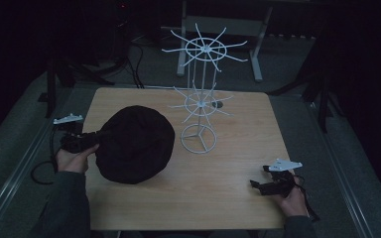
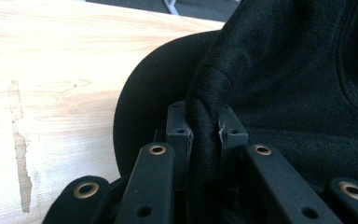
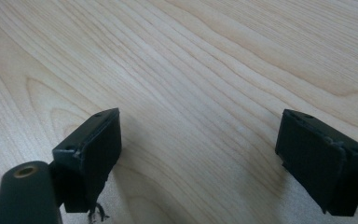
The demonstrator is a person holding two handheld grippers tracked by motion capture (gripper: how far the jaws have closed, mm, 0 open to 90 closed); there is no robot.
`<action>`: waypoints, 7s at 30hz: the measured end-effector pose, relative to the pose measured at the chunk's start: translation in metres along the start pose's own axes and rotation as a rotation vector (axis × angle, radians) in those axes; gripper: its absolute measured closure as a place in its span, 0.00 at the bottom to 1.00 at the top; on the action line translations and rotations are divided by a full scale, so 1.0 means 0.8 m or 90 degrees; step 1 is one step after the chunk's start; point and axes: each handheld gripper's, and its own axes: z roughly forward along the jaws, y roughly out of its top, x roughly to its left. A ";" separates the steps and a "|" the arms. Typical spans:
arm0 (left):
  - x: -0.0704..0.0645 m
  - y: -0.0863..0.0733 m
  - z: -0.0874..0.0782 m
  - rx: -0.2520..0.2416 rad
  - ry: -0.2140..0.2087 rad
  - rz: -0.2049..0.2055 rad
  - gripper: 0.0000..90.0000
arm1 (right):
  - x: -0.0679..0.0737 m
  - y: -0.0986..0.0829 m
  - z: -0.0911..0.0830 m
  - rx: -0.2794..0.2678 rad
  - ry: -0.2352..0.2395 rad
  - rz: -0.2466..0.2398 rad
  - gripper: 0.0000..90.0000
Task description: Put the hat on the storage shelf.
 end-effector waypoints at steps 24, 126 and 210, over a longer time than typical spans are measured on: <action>0.001 0.015 -0.024 -0.038 -0.015 -0.034 0.89 | 0.000 0.000 0.000 -0.001 -0.002 0.001 0.16; -0.023 0.075 -0.023 -0.158 -0.144 -0.171 0.87 | -0.001 0.000 0.000 -0.001 -0.007 0.006 0.16; -0.027 0.121 -0.003 -0.182 -0.160 -0.289 0.87 | -0.001 0.000 0.000 -0.003 -0.013 0.010 0.16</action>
